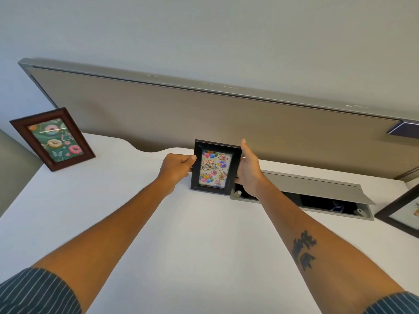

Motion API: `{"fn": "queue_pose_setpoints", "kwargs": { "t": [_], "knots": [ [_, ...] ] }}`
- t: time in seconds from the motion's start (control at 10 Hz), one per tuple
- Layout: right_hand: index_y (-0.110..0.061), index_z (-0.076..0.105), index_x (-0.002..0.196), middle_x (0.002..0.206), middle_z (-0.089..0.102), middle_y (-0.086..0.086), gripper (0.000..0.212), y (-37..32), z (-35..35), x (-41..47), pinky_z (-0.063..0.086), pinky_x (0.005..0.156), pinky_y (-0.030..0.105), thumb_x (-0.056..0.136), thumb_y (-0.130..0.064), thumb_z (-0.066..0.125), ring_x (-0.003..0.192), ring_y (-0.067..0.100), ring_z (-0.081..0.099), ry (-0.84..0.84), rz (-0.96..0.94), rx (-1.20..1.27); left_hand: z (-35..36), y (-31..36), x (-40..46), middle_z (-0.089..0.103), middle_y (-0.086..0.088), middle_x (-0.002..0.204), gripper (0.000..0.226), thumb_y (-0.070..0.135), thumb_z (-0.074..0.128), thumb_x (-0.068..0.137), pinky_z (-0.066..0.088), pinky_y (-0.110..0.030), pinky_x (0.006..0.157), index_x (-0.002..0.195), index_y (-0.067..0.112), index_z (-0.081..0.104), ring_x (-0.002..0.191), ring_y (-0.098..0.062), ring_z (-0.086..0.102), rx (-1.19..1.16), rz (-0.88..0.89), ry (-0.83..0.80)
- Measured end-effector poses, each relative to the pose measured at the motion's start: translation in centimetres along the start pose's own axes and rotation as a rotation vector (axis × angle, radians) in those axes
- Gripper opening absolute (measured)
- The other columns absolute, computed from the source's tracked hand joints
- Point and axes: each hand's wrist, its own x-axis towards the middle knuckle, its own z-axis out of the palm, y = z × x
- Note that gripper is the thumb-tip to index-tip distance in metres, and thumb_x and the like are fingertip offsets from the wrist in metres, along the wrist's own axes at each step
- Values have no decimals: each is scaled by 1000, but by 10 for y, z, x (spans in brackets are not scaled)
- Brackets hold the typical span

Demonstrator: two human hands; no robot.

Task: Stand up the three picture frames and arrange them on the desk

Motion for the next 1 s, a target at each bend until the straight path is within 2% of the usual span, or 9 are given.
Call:
{"fn": "queue_pose_setpoints", "kwargs": {
  "t": [0.1,0.3,0.7,0.8,0.9,1.0],
  "knots": [
    [-26,62,148,145,72,7,95,2,-1,4,32,126,66,86,-94,37,137,34,64,-5,9,-10,2,-3,1,69,-12,134,39,33,61,101,58,-41,94,131,7,66,115,-30,70,1,-10,-4],
    [-26,62,147,146,70,7,88,2,-2,11,32,126,65,94,-90,31,137,33,63,-20,16,-11,2,-5,7,69,-13,133,40,34,61,101,59,-42,95,131,8,66,113,-29,71,-8,-13,-8],
    [-28,61,151,150,68,6,98,1,-5,13,39,118,59,88,-96,27,138,32,63,-10,20,-93,6,-3,16,69,-13,132,39,36,57,103,60,-45,96,129,8,65,112,-29,71,45,-32,-33],
    [-25,54,155,149,66,8,88,4,-10,5,42,123,53,96,-87,33,139,31,62,-24,-30,-98,4,-6,14,65,-11,138,46,41,55,103,58,-48,101,137,11,60,121,-31,66,79,-37,-45],
    [-22,59,146,136,72,5,71,10,-22,-12,49,110,38,102,-76,43,128,25,67,31,-72,-253,3,-11,1,55,-7,152,52,46,50,104,48,-45,110,148,17,50,138,-31,54,185,3,10],
    [-19,55,152,149,65,4,68,28,-31,-26,51,102,31,103,-66,57,135,21,61,190,-182,-408,7,-24,-21,39,-6,164,60,48,46,105,43,-44,114,158,23,34,148,-29,43,257,78,23]
  ]
}}
